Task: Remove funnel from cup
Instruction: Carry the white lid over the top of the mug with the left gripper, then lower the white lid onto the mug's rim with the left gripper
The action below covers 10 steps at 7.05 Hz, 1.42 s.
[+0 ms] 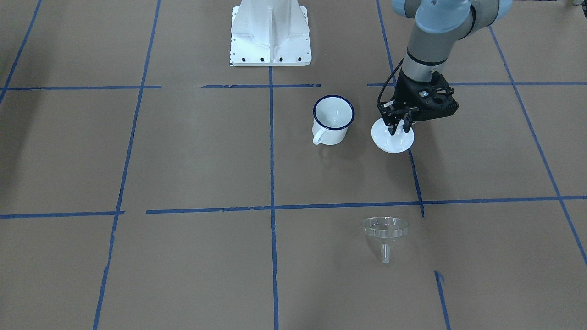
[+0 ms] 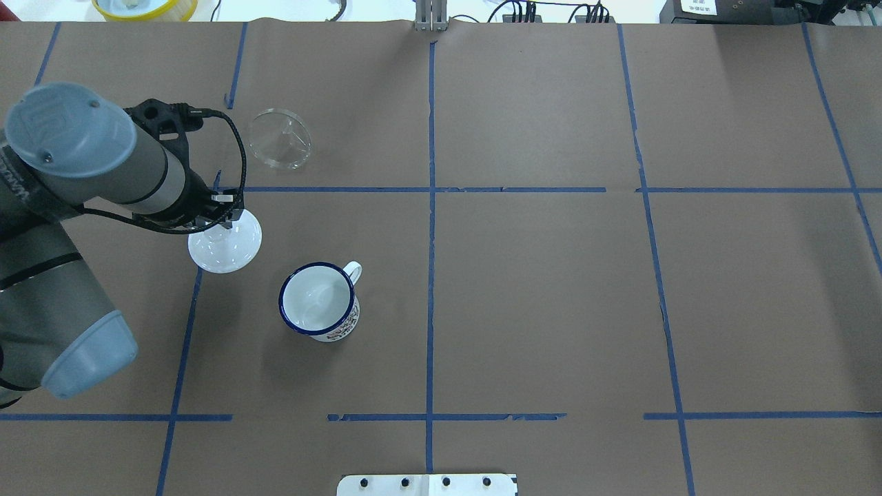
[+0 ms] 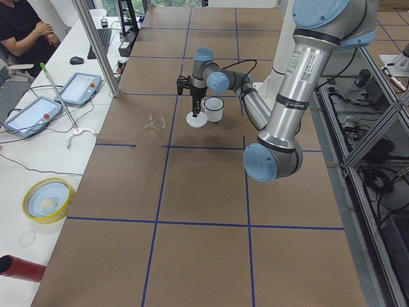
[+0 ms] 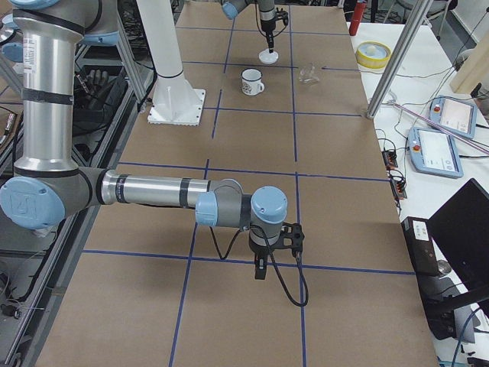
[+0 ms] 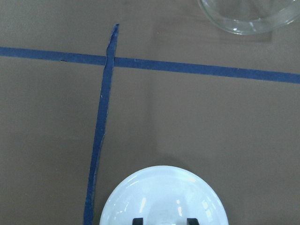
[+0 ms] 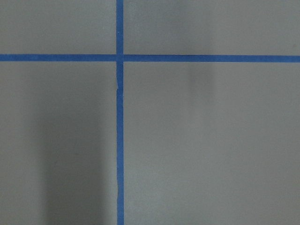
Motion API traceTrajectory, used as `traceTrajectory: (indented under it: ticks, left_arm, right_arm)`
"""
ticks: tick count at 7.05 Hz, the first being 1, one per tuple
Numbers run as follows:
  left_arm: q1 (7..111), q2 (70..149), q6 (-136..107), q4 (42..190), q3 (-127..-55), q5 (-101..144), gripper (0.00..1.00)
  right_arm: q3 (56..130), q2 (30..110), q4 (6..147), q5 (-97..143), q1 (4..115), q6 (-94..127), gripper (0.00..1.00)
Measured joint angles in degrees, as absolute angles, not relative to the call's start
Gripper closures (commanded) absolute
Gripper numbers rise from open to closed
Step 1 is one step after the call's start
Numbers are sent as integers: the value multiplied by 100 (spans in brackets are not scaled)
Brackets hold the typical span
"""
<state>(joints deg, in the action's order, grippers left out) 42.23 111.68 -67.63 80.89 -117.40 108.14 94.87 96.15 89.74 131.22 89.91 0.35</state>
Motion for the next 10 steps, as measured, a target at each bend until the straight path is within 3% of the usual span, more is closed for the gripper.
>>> traceTrajectory:
  ticks: [3, 6, 10]
  left_arm:
    - [4080, 11703, -7754, 7281, -12247, 11034, 100]
    - [3177, 12053, -8930, 7255, -11968, 10615, 100]
    - [2922, 12196, -9134, 7298, -11672, 10462, 100]
  right_arm:
    - [9492, 9615, 8974, 13122, 8991, 35, 0]
    - [9490, 9615, 8974, 13122, 8991, 35, 0]
    - [9492, 9615, 8974, 13122, 8991, 35, 0]
